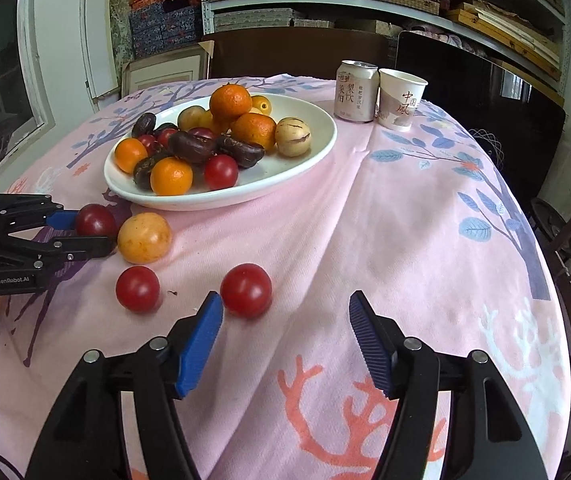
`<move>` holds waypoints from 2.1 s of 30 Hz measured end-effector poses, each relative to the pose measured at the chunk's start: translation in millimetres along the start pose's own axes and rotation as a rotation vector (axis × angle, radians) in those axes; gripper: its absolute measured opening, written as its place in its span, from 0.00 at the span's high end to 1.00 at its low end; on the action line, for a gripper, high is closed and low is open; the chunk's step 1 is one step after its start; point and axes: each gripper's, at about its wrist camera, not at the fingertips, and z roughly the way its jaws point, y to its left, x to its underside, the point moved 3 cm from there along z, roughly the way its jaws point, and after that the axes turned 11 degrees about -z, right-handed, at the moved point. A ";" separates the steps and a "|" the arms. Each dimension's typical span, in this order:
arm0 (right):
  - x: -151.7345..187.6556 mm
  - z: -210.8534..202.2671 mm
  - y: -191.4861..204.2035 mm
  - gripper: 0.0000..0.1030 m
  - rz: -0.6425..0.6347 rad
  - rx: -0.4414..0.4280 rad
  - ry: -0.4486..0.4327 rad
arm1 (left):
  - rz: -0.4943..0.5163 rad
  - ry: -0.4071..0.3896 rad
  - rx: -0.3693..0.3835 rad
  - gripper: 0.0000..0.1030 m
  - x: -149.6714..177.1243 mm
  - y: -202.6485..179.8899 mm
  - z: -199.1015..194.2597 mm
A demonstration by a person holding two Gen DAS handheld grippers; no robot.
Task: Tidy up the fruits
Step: 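Grasp a red tomato with the left gripper while the right grasps a red tomato, then carry both tomatoes onto the white plate and open both grippers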
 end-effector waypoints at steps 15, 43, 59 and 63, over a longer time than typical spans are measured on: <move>-20.2 24.7 35.1 0.70 -0.068 -0.049 0.031 | -0.045 0.006 -0.025 0.61 -4.4 6.1 -11.5; -162.0 51.9 36.6 0.70 -0.001 -0.112 -0.090 | -0.257 -0.190 -0.202 0.61 -110.5 42.9 -10.1; -125.0 7.5 9.4 0.03 -0.009 -0.013 -0.099 | -0.460 -0.275 -0.104 0.04 -93.7 83.8 -35.5; -87.7 -3.6 16.2 0.03 0.000 -0.047 -0.040 | -0.390 -0.264 -0.117 0.04 -69.8 74.9 -53.4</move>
